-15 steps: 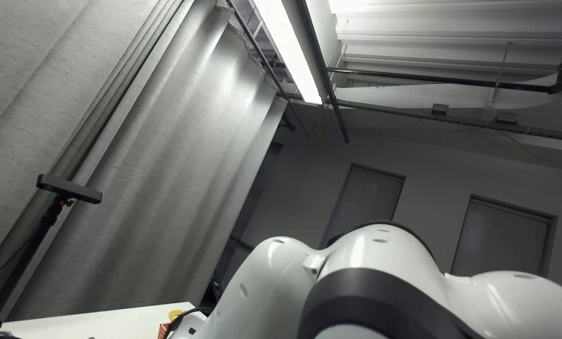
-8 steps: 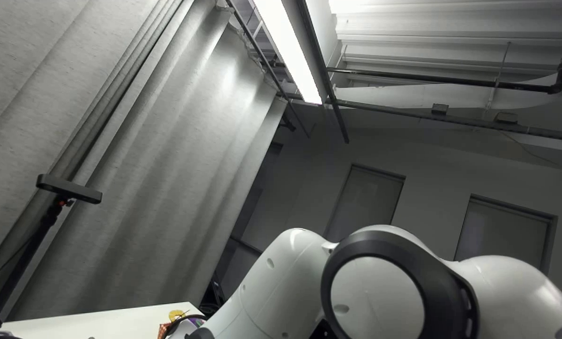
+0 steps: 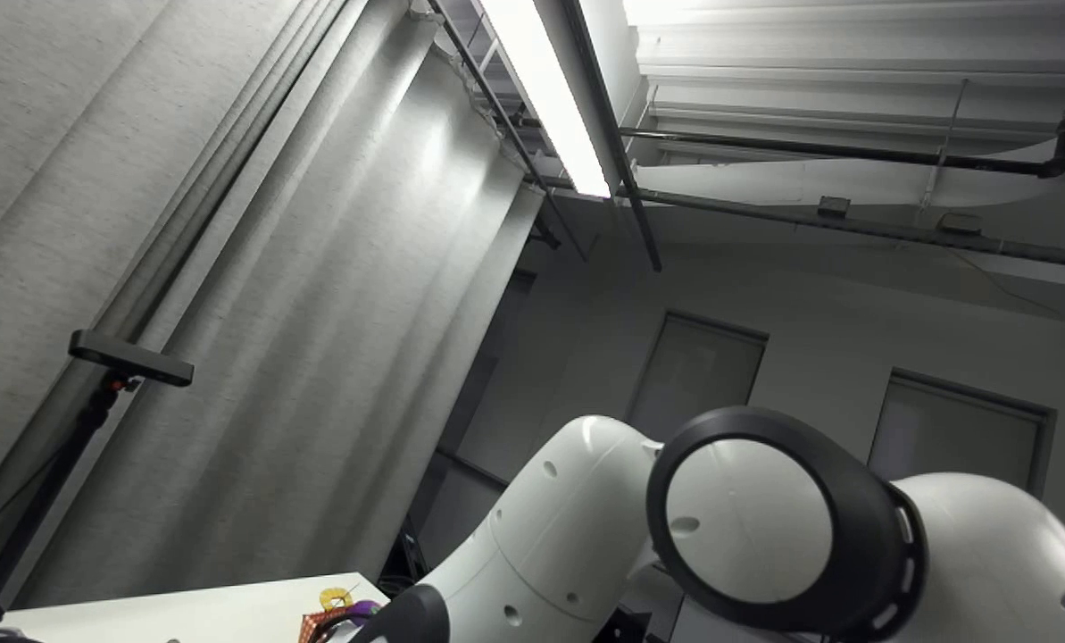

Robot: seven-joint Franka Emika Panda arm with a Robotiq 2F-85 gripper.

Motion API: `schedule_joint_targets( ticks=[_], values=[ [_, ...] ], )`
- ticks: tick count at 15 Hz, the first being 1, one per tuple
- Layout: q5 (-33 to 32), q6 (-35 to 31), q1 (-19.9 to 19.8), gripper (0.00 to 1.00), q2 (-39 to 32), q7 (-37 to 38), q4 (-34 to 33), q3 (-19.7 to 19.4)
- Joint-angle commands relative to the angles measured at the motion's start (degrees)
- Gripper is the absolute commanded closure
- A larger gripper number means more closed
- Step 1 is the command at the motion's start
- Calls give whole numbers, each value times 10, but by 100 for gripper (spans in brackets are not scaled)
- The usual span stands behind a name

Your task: Pour the things in the bowl into the pot

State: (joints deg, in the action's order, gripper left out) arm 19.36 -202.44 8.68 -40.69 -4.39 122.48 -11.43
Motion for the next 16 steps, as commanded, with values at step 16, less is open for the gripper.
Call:
schedule_joint_targets(
  ticks=[16],
  values=[
    [-101, 495, -76, 99, 381, 76, 155, -16]
  ],
)
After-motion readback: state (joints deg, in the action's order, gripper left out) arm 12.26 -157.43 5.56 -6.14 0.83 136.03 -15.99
